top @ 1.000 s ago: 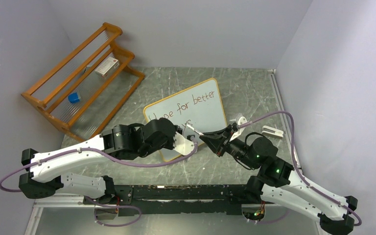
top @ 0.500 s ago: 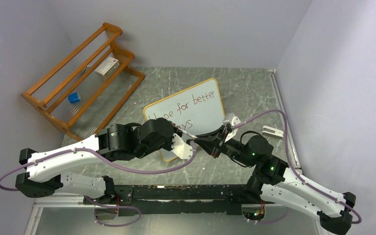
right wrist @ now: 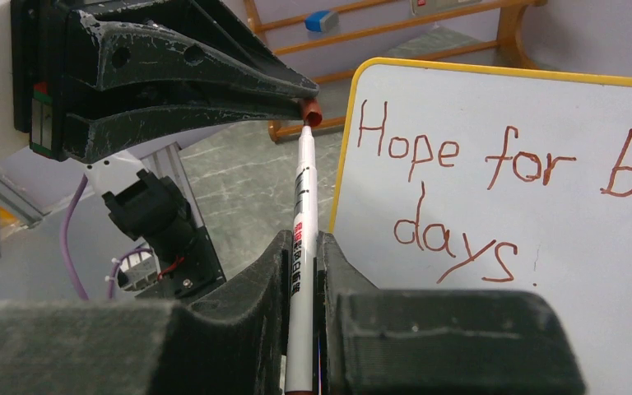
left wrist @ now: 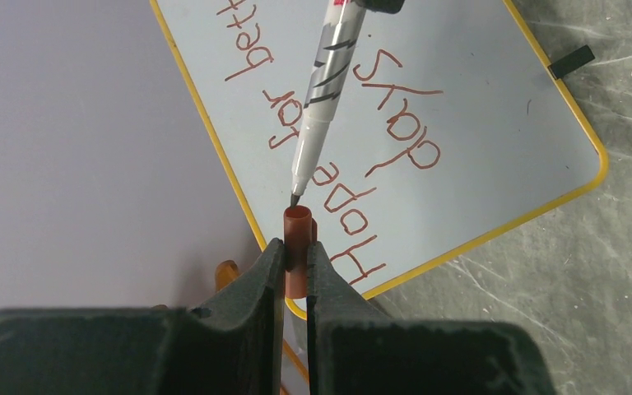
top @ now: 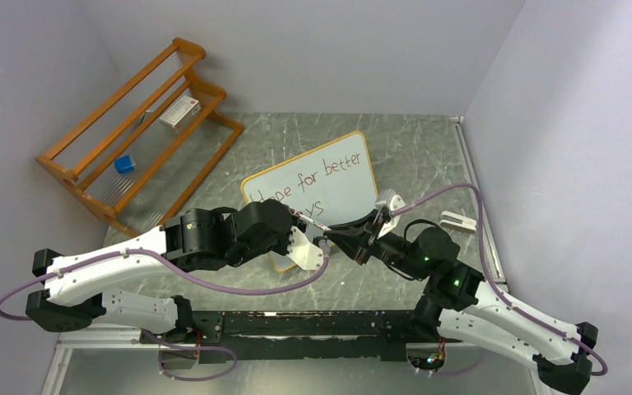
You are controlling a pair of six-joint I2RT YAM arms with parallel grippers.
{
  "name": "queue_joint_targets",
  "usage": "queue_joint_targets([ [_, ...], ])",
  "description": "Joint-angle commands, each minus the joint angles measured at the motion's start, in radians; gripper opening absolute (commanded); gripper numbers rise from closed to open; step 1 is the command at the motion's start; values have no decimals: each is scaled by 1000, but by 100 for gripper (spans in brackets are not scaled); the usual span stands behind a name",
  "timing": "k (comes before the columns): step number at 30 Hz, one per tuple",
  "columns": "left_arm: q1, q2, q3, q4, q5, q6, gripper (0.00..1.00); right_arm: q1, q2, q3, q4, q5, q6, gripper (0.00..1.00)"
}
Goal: Write a sentence on the whiteboard
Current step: Close the whiteboard marker at the center of the board.
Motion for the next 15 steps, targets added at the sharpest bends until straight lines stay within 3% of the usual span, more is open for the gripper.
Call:
queue_joint_targets([
  [1,-11,-12,24,-24,5,13,5,-4,0,-6,37,10,8,0],
  [15,-16,-16,33,-16,21,22,5,-4,19,-11,44,0,11,0],
])
